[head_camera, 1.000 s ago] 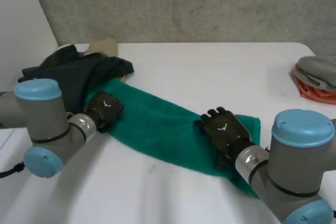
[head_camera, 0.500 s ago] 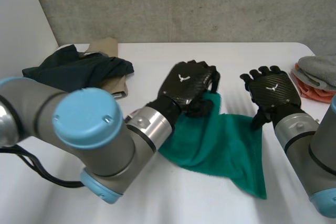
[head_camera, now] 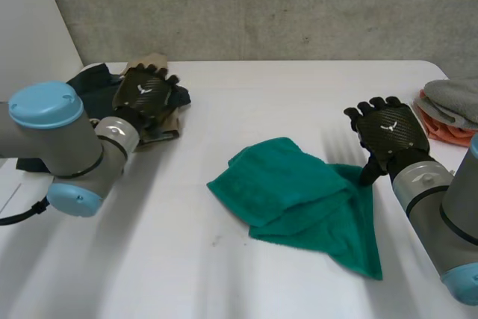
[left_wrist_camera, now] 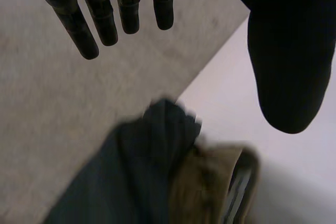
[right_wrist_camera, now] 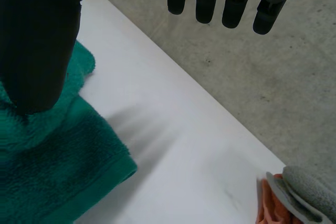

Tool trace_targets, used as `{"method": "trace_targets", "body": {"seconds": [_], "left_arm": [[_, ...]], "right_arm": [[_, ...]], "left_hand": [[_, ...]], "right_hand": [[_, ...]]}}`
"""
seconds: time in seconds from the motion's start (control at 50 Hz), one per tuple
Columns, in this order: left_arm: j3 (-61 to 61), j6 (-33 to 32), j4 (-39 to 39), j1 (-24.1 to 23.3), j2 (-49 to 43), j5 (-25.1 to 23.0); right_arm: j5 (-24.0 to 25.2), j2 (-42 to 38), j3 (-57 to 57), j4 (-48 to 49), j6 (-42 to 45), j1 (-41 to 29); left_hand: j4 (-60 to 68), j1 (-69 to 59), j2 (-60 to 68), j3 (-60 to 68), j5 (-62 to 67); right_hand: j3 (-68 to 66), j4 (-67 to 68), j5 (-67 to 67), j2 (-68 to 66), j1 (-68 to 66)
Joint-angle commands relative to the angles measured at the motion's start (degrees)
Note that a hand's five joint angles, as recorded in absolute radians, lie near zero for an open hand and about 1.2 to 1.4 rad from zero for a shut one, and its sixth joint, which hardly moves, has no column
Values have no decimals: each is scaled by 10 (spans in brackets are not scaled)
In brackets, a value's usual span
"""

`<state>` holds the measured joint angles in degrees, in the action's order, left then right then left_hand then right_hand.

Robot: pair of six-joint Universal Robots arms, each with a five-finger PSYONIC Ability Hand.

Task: Fold the laundry.

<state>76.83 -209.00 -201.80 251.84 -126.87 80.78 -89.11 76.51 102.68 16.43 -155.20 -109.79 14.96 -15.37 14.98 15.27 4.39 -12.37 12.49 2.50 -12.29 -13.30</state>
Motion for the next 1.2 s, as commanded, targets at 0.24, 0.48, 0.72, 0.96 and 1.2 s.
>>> {"method": "trace_targets", "body": {"seconds": [0.24,0.48,0.72,0.96,1.2], "left_arm": [[-175,-55,-24,98,-184,-28],[-172,-170,-109,148,-185,58],[0,-157,-112,64,-53,60],[190,-97,-77,-84,146,40],[172,52,77,-192,104,-62]], "right_arm": [[0,-18,-3,1,4,1],[0,-30,-6,0,8,-3],[4,-10,-15,-16,22,4],[47,65,-32,-215,150,39],[107,72,49,-290,161,66]], "left_hand": [[650,-646,650,647,656],[650,-646,650,647,656],[-41,45,-41,-44,-35],[-6,10,-6,-9,0],[84,-80,84,81,89]], "right_hand": [[24,-25,-25,23,33],[24,-25,-25,23,33],[24,-25,-25,23,33],[13,-14,-14,12,22],[-152,151,151,-153,-143]]}}
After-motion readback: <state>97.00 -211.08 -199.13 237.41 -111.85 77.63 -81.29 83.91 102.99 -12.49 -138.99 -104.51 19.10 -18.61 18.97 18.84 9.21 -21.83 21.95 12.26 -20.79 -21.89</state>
